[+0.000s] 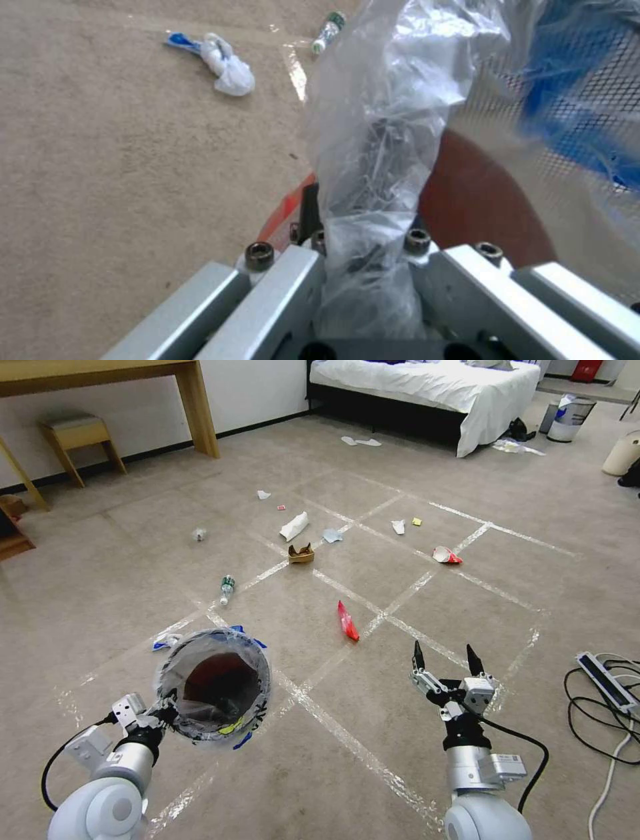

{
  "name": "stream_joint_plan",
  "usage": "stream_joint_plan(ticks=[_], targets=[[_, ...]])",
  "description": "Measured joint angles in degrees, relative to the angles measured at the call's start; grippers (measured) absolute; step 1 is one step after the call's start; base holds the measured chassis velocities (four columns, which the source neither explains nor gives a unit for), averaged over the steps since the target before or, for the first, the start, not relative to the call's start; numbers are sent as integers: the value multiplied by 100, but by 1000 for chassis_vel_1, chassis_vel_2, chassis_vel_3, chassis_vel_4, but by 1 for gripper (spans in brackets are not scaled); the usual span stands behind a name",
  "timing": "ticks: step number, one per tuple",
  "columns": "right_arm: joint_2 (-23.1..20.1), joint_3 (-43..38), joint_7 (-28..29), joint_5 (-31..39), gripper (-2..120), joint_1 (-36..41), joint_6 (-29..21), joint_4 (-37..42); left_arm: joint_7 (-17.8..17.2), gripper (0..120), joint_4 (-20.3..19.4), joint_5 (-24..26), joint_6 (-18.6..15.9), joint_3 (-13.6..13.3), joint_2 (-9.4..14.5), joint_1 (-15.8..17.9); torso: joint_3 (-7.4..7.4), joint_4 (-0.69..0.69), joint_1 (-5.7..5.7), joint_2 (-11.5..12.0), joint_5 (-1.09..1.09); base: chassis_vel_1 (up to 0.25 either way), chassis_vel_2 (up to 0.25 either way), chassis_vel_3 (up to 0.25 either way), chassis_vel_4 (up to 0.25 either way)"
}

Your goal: Pick up the trash bin and place the garbage on the floor into it.

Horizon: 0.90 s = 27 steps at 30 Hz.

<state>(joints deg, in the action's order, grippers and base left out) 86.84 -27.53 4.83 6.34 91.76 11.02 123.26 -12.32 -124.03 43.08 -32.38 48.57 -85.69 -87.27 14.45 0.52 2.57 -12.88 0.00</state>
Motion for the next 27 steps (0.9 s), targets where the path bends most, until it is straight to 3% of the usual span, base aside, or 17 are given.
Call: stream_joint_plan(ticks=[10,18,27], targets=[[18,12,6,-69,100,-15,71,-63,67,1,-11,-83,14,-14,-19,-47,0,0,0,0,0,0,0,0,0],[69,31,35,-137,100,-21,117,-135,231,1,-58,-567,146,-120,-88,-81,0,0,0,0,0,0,0,0,0],[62,49,62,-144,100,-28,131,-146,244,1,-110,-606,160,-109,-87,-146,0,0,0,0,0,0,0,0,0]])
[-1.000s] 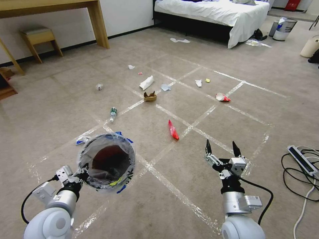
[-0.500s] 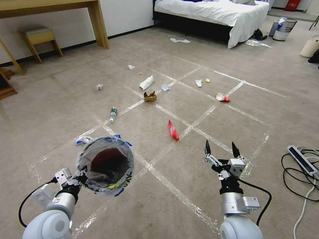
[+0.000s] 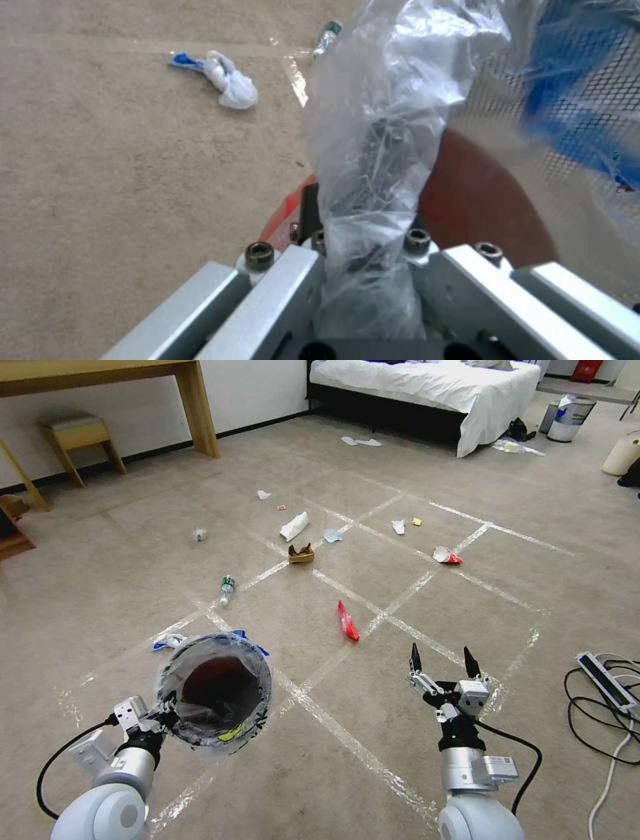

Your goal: Pick up the trash bin and place the garbage on the floor into it.

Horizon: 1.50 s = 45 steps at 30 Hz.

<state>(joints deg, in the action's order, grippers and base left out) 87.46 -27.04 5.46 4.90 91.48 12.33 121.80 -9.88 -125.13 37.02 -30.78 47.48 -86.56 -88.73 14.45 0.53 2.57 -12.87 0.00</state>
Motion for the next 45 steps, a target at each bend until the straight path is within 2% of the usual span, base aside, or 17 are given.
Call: stream_joint_plan(ticks=[7,12,24,45], targets=[[-34,-32,40,-44,100,19,33,8,-66,1,-74,62,-86,63,1,-78,0,0,0,0,0,0,0,0,0],[-98,-72,15,24,100,23,84,87,-167,1,-233,244,-391,130,39,-208,0,0,0,0,0,0,0,0,0],[-172,-91,-3,174,100,-55,69,88,-408,1,-349,638,-795,273,157,-312,0,0,0,0,0,0,0,0,0],[-132,-122,-265,236,100,-141,155,-74,-389,1,-140,636,-787,286,182,-277,0,0,0,0,0,0,0,0,0]])
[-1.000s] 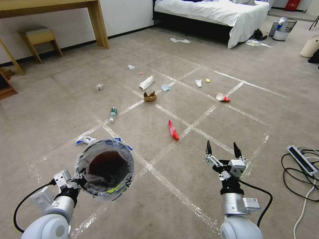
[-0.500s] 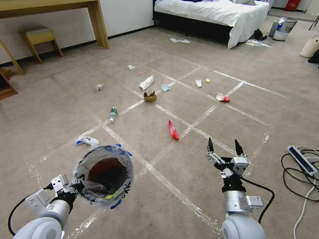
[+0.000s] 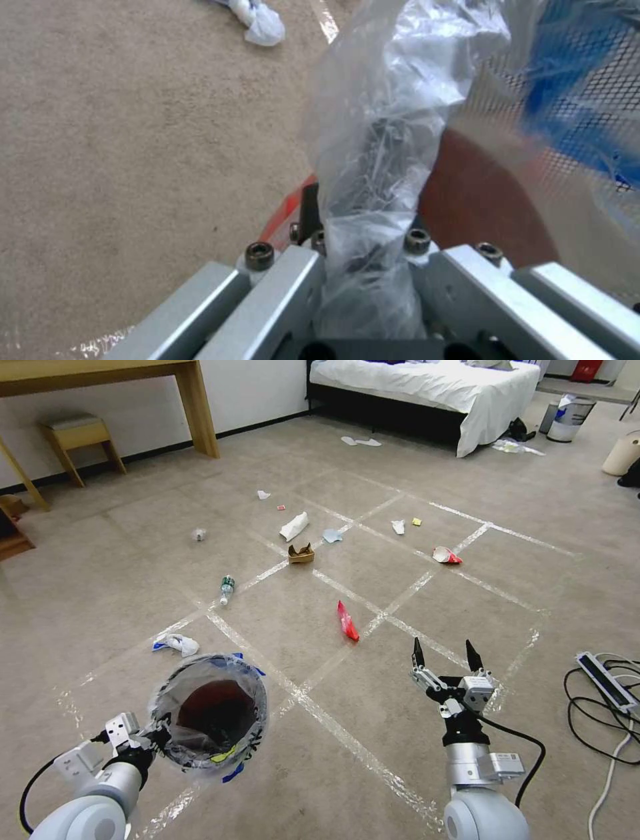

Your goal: Pick up the trash bin and place the garbage on the floor into it.

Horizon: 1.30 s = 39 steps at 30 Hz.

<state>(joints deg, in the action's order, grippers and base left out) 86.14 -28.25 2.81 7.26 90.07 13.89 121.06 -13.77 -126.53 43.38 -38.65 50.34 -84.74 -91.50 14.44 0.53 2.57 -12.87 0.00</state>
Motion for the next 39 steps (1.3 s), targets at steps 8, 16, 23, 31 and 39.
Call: stream_joint_plan(ticks=[8,16,23,31,39], targets=[[-7,4,-23,-3,100,29,-12,2,3,1,9,-3,10,0,-15,16,0,0,-1,0,0,-75,77,77,-91],[-18,-5,-40,-3,100,45,-31,28,3,1,-25,-3,14,7,-31,20,1,0,1,1,0,-151,167,169,-173],[-12,-2,-42,-4,100,62,-31,30,12,1,-28,-5,19,7,-49,6,0,0,0,1,0,-115,112,132,-109],[-2,-4,-60,-7,100,96,-28,33,21,1,-31,-10,25,4,-56,6,0,0,1,1,0,-148,135,144,-144],[2,0,-76,-3,100,126,-31,64,29,1,-55,-11,40,6,-61,-17,0,0,0,0,0,-143,138,138,-139]])
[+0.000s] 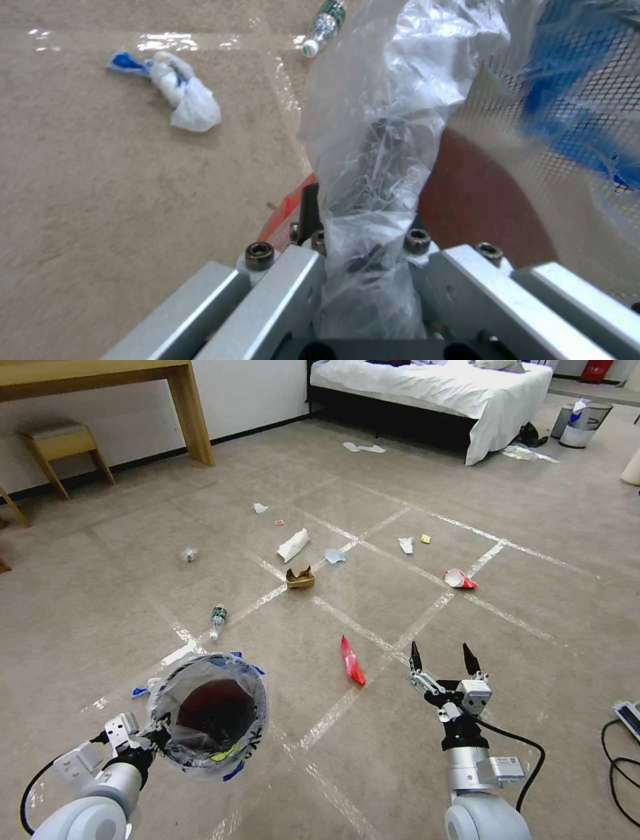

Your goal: Pick up the trash bin and place the garbage on the floor into it.

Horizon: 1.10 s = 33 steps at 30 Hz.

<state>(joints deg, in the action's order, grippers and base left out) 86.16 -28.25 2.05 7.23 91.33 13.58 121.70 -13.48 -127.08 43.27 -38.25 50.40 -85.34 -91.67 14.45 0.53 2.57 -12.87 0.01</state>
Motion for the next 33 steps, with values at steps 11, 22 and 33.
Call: stream_joint_plan(ticks=[11,22,33], targets=[[19,4,-7,-7,100,32,-4,11,14,1,-41,5,5,22,4,-36,0,-1,0,-1,-1,-138,132,137,-133],[16,-5,-3,-7,100,61,-1,42,16,1,-60,5,9,19,-4,-45,0,1,0,-1,0,-158,156,156,-156],[13,4,39,-14,100,47,12,16,22,1,-51,-10,27,19,-21,-51,0,0,1,-1,-1,-159,156,151,-153]])
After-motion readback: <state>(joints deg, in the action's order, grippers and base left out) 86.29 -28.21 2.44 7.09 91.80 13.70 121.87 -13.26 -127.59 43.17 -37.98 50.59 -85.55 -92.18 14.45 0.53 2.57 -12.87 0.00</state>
